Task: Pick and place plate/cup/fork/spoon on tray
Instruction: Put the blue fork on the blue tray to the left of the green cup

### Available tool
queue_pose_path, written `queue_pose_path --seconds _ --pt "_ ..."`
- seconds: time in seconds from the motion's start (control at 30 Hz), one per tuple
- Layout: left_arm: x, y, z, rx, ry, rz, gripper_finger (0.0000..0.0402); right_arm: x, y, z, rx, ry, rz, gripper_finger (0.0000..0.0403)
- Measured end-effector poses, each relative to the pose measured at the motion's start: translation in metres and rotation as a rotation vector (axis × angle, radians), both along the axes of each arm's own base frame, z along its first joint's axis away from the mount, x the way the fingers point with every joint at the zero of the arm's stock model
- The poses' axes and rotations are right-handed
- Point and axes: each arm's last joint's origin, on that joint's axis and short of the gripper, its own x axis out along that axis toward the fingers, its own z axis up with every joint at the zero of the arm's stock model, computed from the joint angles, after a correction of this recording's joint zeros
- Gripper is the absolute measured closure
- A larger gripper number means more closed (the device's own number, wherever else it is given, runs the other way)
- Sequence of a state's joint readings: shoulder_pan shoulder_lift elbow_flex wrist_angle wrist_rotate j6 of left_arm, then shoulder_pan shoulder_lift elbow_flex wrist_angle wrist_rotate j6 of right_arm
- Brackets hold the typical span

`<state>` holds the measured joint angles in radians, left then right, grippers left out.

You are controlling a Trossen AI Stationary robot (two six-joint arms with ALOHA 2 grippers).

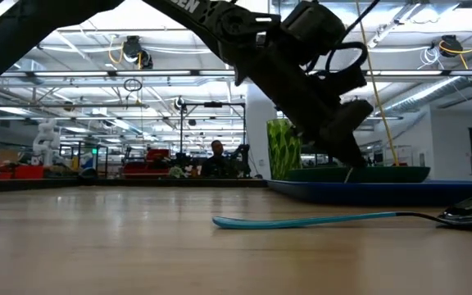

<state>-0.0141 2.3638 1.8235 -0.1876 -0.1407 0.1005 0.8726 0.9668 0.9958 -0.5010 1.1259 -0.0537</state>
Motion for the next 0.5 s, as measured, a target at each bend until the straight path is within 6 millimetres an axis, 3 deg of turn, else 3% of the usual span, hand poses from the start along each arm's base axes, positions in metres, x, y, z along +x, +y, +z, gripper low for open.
queue_pose_path --seconds 0.5 --pt "0.0017 0.0007 -0.0027 -0.006 -0.017 0.025 0.0361 0.0001 0.0001 0.0003 0.003 -0.002 0.0 0.028"
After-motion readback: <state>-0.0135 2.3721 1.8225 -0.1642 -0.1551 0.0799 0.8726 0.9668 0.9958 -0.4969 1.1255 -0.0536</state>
